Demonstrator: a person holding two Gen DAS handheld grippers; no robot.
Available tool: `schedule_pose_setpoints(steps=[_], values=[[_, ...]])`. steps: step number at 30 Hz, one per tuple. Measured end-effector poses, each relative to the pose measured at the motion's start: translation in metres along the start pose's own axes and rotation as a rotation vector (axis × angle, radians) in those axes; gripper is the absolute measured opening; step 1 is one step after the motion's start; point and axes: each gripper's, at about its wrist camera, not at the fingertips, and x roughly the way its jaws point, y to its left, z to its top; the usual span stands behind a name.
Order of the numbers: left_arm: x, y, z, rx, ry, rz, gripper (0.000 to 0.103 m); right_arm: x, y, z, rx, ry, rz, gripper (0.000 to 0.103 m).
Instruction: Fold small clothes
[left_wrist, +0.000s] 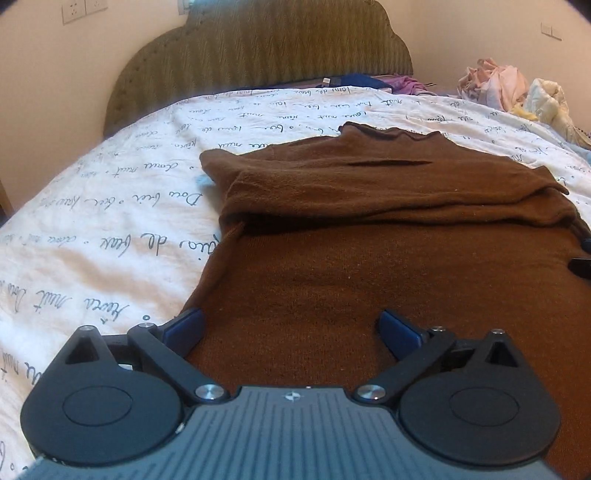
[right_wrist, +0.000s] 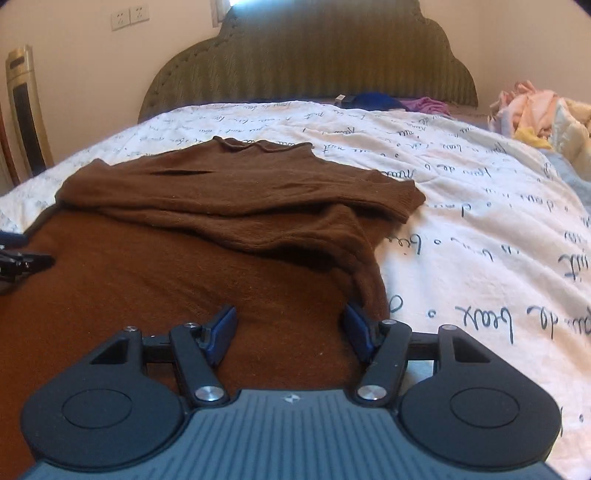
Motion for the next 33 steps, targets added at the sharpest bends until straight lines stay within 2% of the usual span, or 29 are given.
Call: schedule_pose_setpoints(steps=[1, 3, 5, 7, 9, 10, 11, 14, 15, 16, 18, 19, 21, 23, 24, 28, 30, 32, 33], values=[[-0.009, -0.001, -0.001, 0.005, -0.013, 0.017, 0.091, -0.004, 0.002, 0.001, -0.007, -0.002, -0.016, 0.063], [-0.034, -0.002, -0.007, 0.011, -0.035, 0.002, 0.088, -0.018, 0.013, 0.005, 0.015, -0.008, -0.07, 0.064], [-0.056, -0.006, -0.016, 0.009, -0.048, -0.065, 0.09, -0.033, 0.028, 0.004, 0.019, -0.044, -0.013, 0.065], [-0.068, -0.017, -0.027, 0.046, -0.036, -0.109, 0.091, -0.043, 0.045, -0.005, -0.011, -0.025, 0.071, 0.068], [-0.066, -0.029, -0.04, 0.124, -0.004, -0.109, 0.093, -0.037, 0.063, -0.013, -0.07, 0.043, 0.091, 0.069], [-0.064, -0.03, -0.047, 0.147, -0.012, -0.093, 0.097, -0.034, 0.067, -0.019, -0.094, 0.052, 0.074, 0.073], [-0.064, -0.027, -0.05, 0.137, -0.025, -0.093, 0.1, -0.033, 0.064, -0.026, -0.102, 0.029, 0.075, 0.074], [-0.067, -0.014, -0.049, 0.104, 0.003, -0.095, 0.1, -0.038, 0.035, -0.033, -0.037, 0.02, 0.115, 0.075], [-0.073, -0.011, -0.05, 0.11, -0.007, -0.072, 0.099, -0.042, 0.031, -0.034, -0.039, 0.028, 0.096, 0.075], [-0.08, -0.007, -0.052, 0.098, -0.006, -0.063, 0.094, -0.048, 0.03, -0.035, -0.04, 0.037, 0.078, 0.076], [-0.099, 0.008, -0.059, 0.027, 0.0, -0.124, 0.093, -0.067, 0.033, -0.034, -0.011, 0.049, 0.019, 0.076], [-0.103, 0.015, -0.064, -0.016, 0.013, -0.154, 0.094, -0.077, 0.038, -0.035, -0.007, 0.041, 0.016, 0.077], [-0.103, 0.017, -0.077, -0.037, 0.043, -0.151, 0.095, -0.094, 0.047, -0.044, -0.023, 0.016, 0.076, 0.077], [-0.109, 0.013, -0.087, -0.001, 0.004, -0.098, 0.097, -0.084, 0.057, -0.061, -0.082, 0.08, 0.106, 0.079], [-0.114, 0.014, -0.088, -0.015, 0.005, -0.106, 0.095, -0.088, 0.058, -0.071, -0.118, 0.012, 0.101, 0.08], [-0.134, 0.035, -0.092, -0.118, 0.042, -0.167, 0.094, -0.11, 0.035, -0.063, 0.031, 0.062, 0.114, 0.081], [-0.142, 0.045, -0.097, -0.167, 0.068, -0.199, 0.094, -0.129, 0.019, -0.066, 0.121, 0.062, 0.158, 0.081], [-0.149, 0.051, -0.101, -0.209, 0.087, -0.214, 0.094, -0.141, 0.006, -0.071, 0.198, 0.084, 0.156, 0.082], [-0.153, 0.051, -0.101, -0.231, 0.084, -0.201, 0.091, -0.142, -0.001, -0.073, 0.243, 0.101, 0.151, 0.082]])
